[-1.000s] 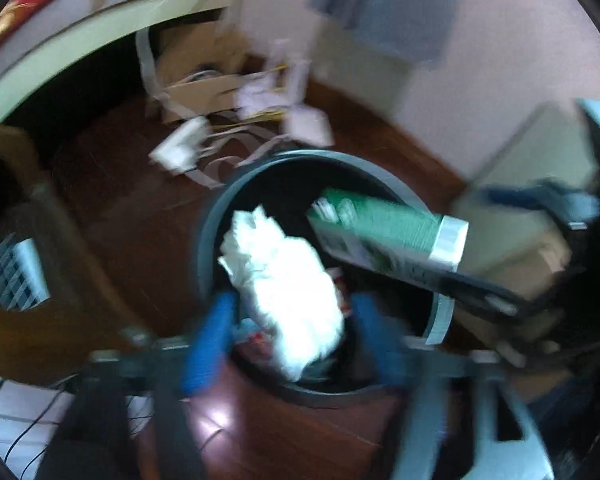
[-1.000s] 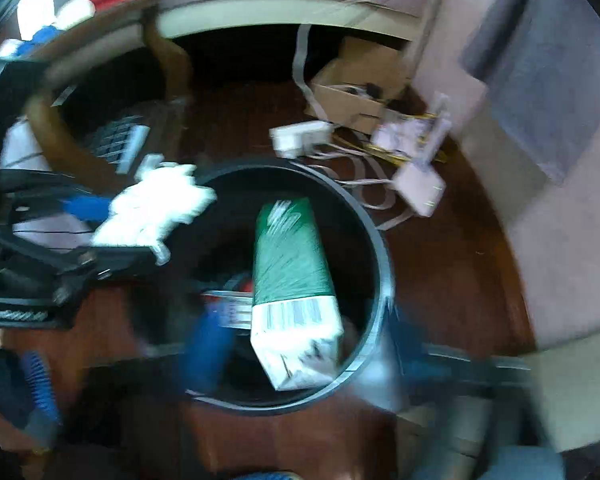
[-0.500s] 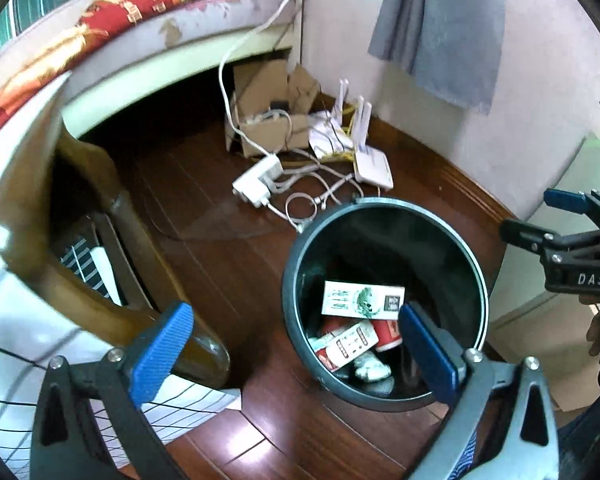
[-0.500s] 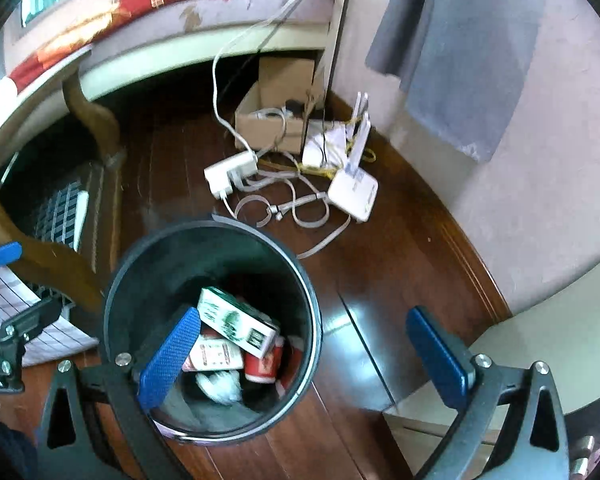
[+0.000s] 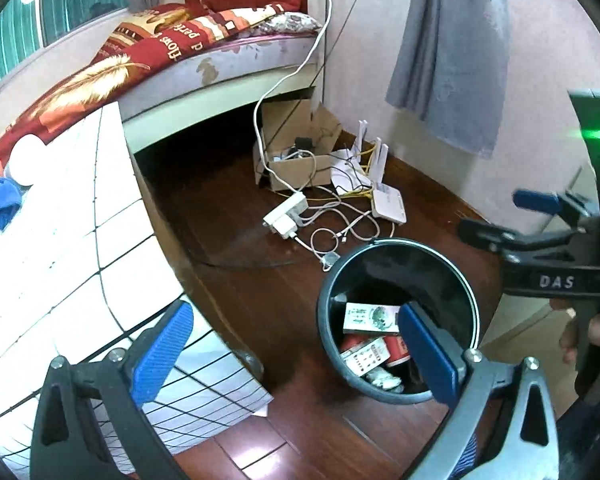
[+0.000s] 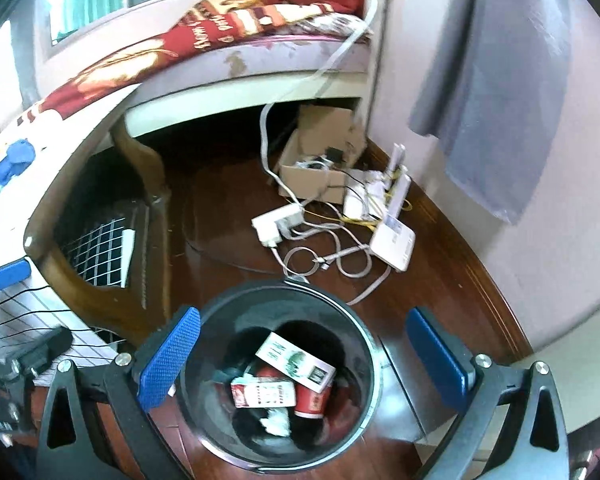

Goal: Collect trash
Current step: 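Move both tools back toward the remaining trash on the box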

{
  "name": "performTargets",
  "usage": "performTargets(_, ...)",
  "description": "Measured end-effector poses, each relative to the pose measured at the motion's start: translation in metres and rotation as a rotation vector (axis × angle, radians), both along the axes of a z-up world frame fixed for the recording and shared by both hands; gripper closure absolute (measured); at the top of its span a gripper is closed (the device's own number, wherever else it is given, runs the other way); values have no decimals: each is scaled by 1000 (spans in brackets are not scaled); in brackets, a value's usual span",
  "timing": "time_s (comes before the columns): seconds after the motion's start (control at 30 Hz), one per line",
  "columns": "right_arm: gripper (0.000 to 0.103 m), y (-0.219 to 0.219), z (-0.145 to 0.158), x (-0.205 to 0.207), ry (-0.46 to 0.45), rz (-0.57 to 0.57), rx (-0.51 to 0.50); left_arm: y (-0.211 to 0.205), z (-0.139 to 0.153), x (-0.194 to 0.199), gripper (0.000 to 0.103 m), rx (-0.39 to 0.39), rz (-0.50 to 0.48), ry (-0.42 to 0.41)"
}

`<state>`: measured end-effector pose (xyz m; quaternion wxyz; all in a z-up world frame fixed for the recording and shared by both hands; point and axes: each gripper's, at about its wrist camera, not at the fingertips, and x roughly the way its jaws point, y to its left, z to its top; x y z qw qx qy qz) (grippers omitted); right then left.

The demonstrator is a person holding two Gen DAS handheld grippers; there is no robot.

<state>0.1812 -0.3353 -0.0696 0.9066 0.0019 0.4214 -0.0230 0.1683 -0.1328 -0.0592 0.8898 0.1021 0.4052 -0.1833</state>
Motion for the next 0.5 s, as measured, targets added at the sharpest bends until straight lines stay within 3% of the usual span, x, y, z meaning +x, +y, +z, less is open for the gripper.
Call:
performTargets(0.2,0,31,16,3,-47,56,-61,24,15,-6,0,-19,55,-36)
performTargets(0.5,0,64,30,-1,-105,126,-32,75,36,-10,0,-35,163,-88)
